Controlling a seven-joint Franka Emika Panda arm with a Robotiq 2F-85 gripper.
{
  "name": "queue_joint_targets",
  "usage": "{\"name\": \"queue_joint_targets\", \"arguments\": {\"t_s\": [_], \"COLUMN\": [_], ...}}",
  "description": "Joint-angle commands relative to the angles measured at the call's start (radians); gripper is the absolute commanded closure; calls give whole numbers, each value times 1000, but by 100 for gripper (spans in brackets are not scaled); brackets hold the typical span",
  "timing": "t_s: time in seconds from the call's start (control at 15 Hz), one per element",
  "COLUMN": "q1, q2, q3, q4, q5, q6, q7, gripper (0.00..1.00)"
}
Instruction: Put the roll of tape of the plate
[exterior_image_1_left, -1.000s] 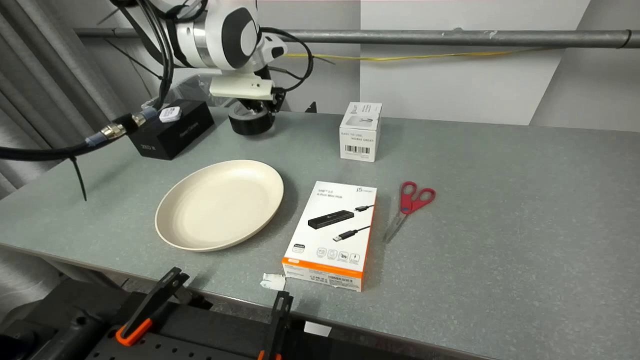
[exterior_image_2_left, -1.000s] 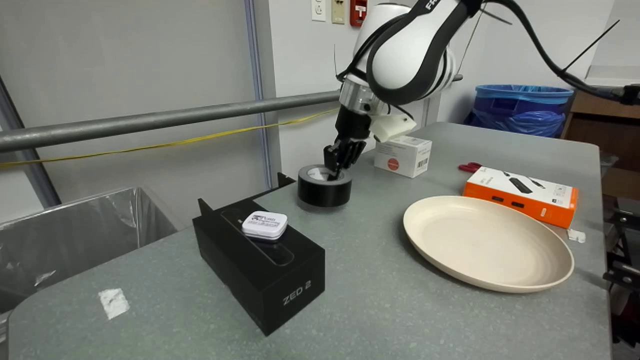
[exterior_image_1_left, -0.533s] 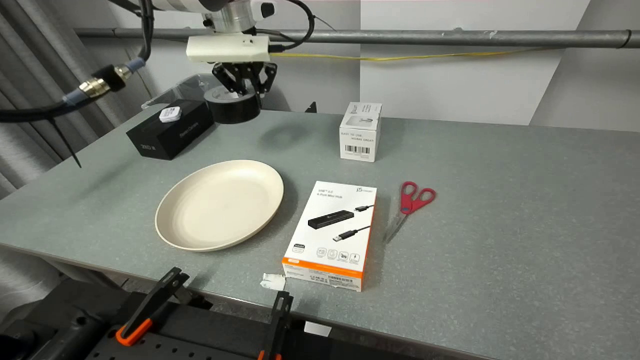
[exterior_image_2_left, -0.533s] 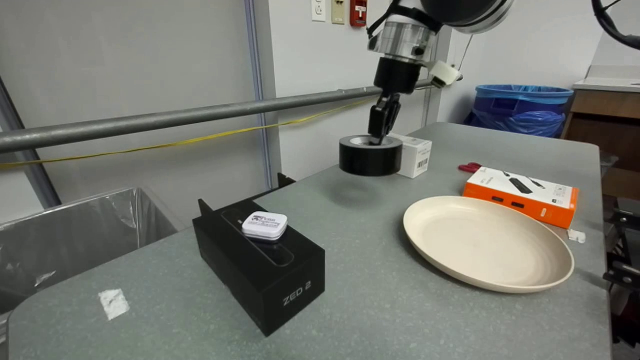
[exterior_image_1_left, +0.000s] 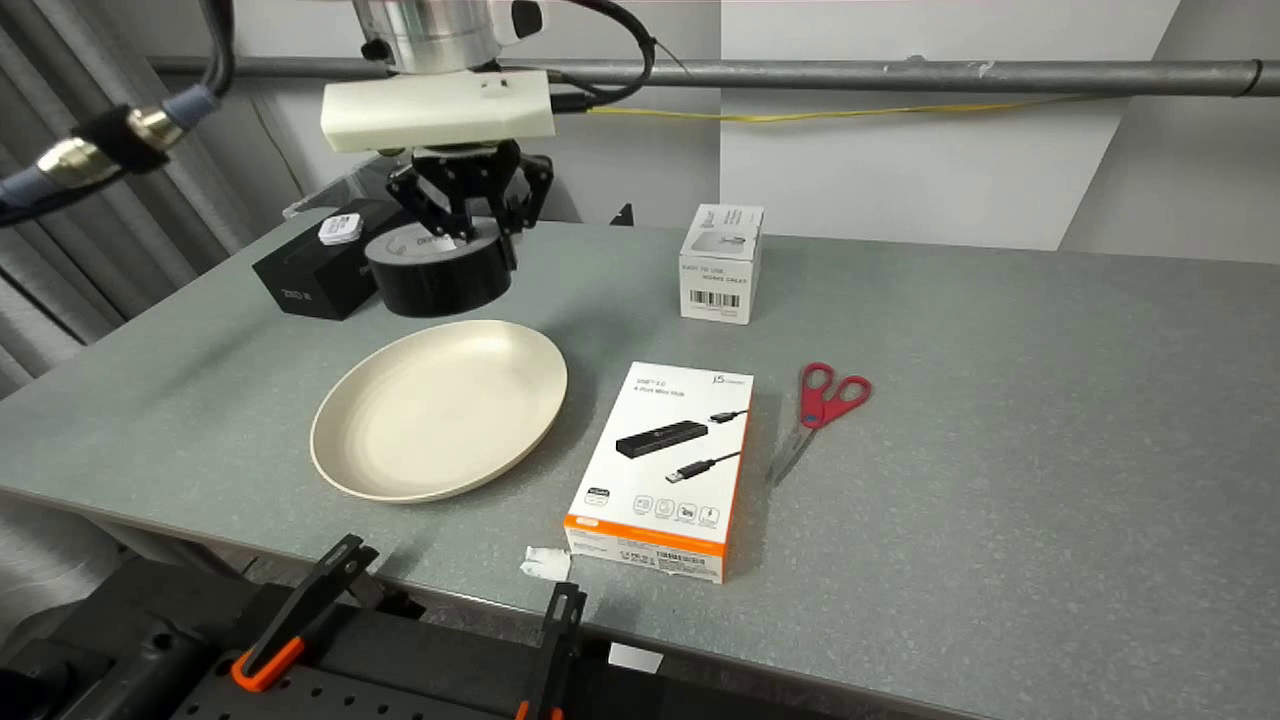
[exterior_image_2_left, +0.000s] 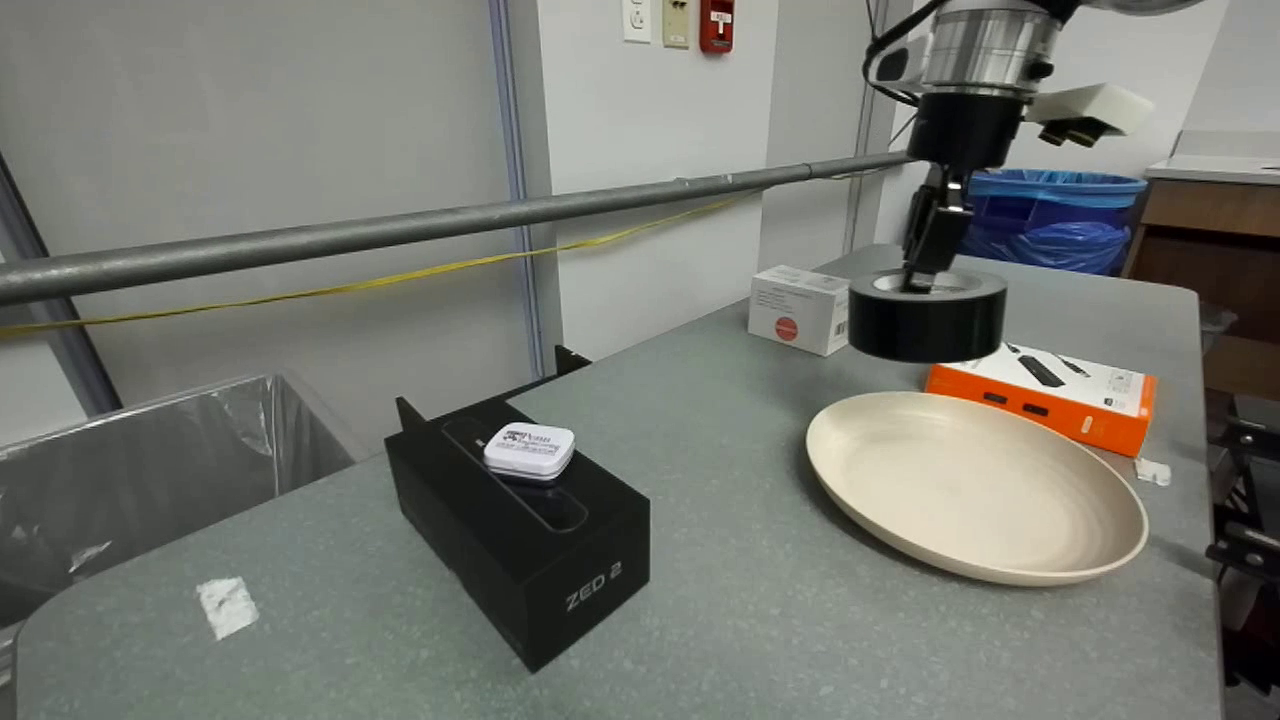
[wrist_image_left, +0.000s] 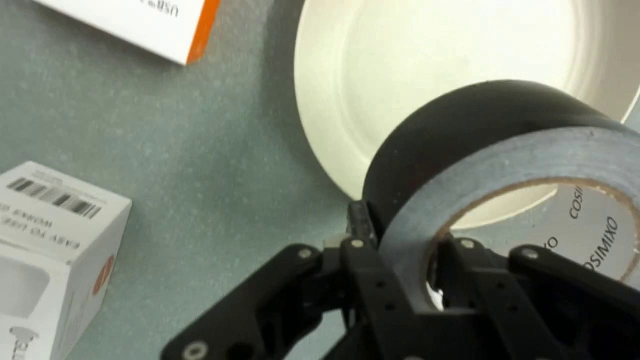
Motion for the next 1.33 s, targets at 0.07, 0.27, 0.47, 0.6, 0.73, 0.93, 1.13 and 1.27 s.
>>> {"name": "queue_joint_targets", "arguments": {"t_s": [0.07,0.27,0.47,0.6,0.73,0.93,1.13,1.27], "q1": [33,49,60,66,70,80,83,79], "q2": [-44,10,79,128,169,224,256,267], "q3": [-30,-24,-22,-28,-31,-41,-40,-30], "q4": [-144,-182,-183,-169,-152,-119,-85,-63], "q5": [-13,-55,-103,-145,-170,-195,-193,-182], "q6": [113,267,352,380,393,394,382,380], "q7": [-7,48,96,143,182,233,262,272], "gripper": [93,93,93,93,93,93,47,33]}}
